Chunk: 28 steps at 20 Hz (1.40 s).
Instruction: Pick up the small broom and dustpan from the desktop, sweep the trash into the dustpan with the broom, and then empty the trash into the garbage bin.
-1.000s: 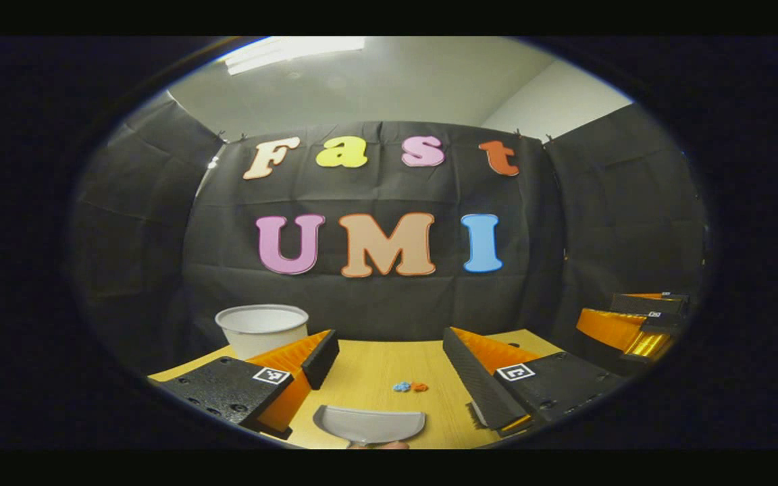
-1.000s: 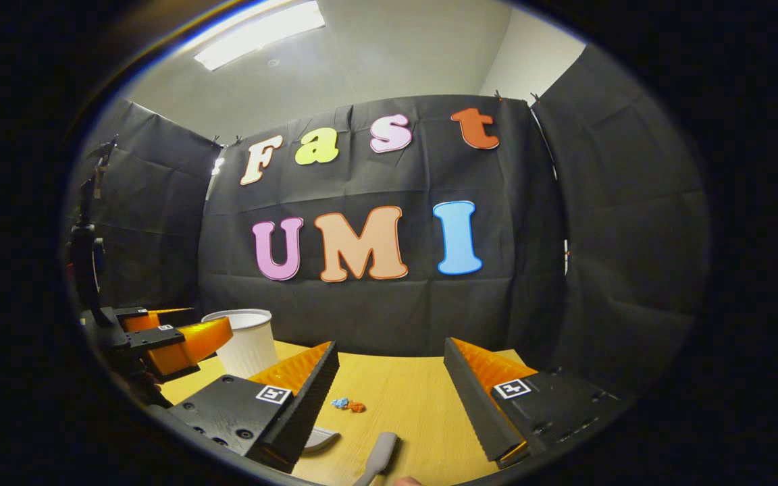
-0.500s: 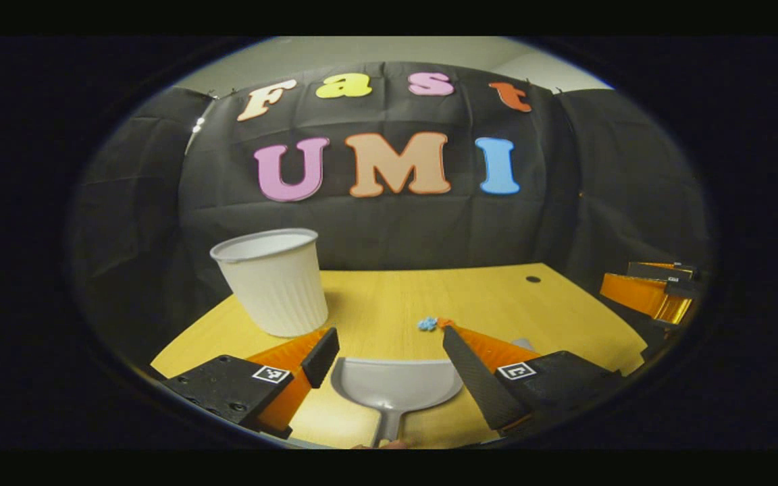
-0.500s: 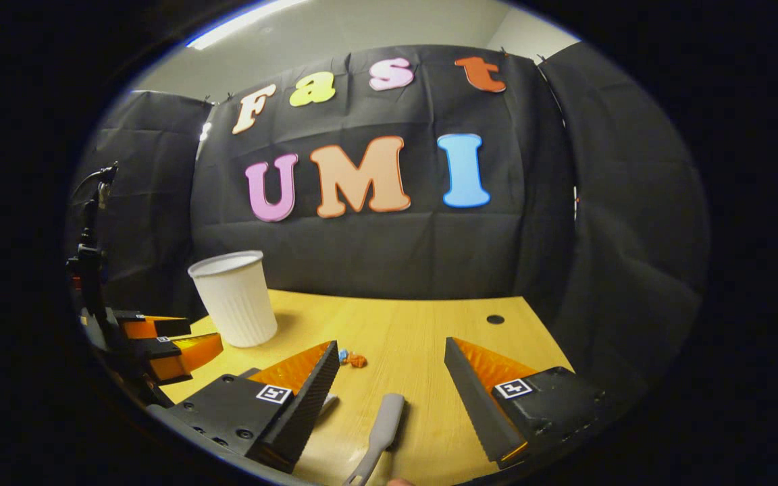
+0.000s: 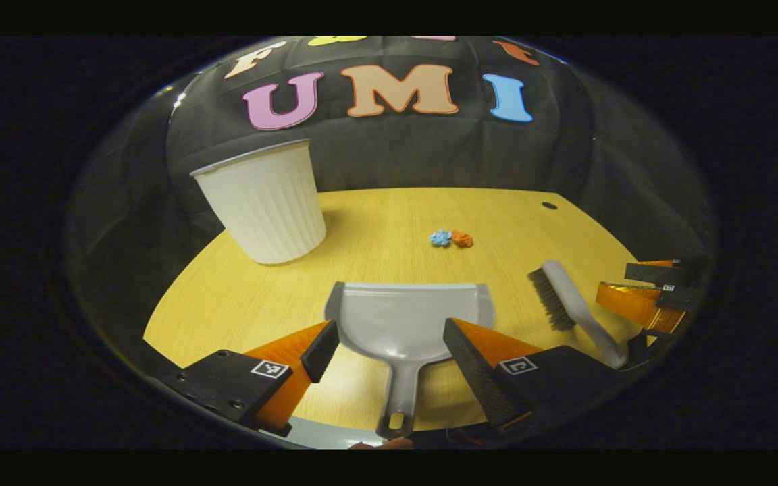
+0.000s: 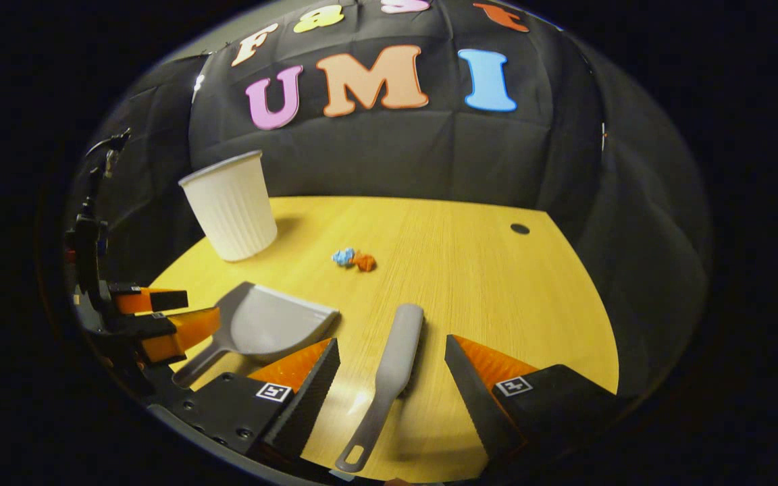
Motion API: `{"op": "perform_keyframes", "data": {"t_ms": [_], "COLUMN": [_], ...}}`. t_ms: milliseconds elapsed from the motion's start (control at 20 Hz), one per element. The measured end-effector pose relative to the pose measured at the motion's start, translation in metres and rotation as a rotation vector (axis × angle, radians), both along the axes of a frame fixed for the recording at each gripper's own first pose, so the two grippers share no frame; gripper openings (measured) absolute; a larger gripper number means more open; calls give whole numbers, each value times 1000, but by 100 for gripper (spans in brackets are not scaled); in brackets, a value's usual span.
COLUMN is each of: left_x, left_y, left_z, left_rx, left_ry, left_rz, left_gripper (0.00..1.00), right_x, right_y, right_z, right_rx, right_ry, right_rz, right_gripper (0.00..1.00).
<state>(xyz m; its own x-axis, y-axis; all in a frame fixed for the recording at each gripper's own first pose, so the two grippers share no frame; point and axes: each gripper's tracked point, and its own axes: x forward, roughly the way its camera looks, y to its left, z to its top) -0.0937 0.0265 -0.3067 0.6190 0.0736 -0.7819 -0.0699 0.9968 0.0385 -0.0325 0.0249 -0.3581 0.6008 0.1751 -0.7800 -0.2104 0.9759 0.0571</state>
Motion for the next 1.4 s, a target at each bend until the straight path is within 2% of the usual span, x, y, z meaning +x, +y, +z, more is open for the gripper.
{"op": "perform_keyframes", "data": {"t_ms": [100, 150, 200, 300, 350, 400, 450, 500, 550, 700, 750, 850, 900, 950, 1000, 1050, 1100, 1150, 1250, 1300, 1400], "left_x": [-15, -21, -25, -36, -39, -42, -46, -49, -52, -62, -66, -70, -73, -76, -76, -79, -73, -65, -61, -57, -42], "left_y": [1, -1, 1, -3, -5, -5, -4, -4, -3, -5, -7, -7, -10, -9, -10, -10, -10, -13, -16, -17, -19], "left_z": [-15, -22, -27, -37, -38, -41, -43, -45, -47, -58, -63, -69, -73, -71, -75, -77, -74, -73, -61, -54, -44], "left_rx": [17, 25, 30, 22, 17, 20, 27, 30, 31, 8, 0, 0, -14, -8, -6, 6, 5, -5, -18, -18, -11], "left_ry": [52, 81, 106, 152, 164, 177, 192, 202, 218, 270, 284, 318, 333, 347, 361, 391, 383, 365, 341, 323, 279], "left_rz": [-8, -13, -17, -24, -26, -31, -32, -37, -40, -36, -36, -44, -48, -42, -56, -71, -93, -120, -197, -218, -248], "left_gripper": [96, 92, 95, 95, 100, 100, 96, 96, 95, 92, 90, 76, 58, 48, 34, 31, 29, 28, 24, 22, 23], "right_x": [-15, -23, -30, -41, -45, -47, -48, -51, -54, -57, -58, -57, -58, -61, -63, -62, -58, -54, -45, -41, -20], "right_y": [-3, -3, -3, -7, -8, -9, -9, -8, -8, -5, -5, -9, -12, -10, -9, -12, -10, -10, -11, -14, -18], "right_z": [-22, -30, -41, -46, -47, -48, -48, -50, -51, -60, -62, -62, -64, -65, -66, -63, -63, -64, -58, -55, -46], "right_rx": [-23, -31, -41, -60, -69, -78, -85, -86, -92, -102, -104, -119, -126, -115, -103, -92, -85, -80, -57, -60, -51], "right_ry": [83, 123, 162, 226, 252, 269, 283, 300, 314, 353, 360, 368, 378, 403, 431, 428, 413, 412, 396, 390, 327], "right_rz": [8, 11, 16, 26, 34, 39, 47, 55, 61, 73, 75, 67, 65, 66, 71, 69, 67, 68, 52, 51, 26], "right_gripper": [93, 93, 93, 93, 93, 92, 88, 86, 80, 74, 62, 49, 39, 29, 25, 23, 18, 19, 14, 18, 18]}}
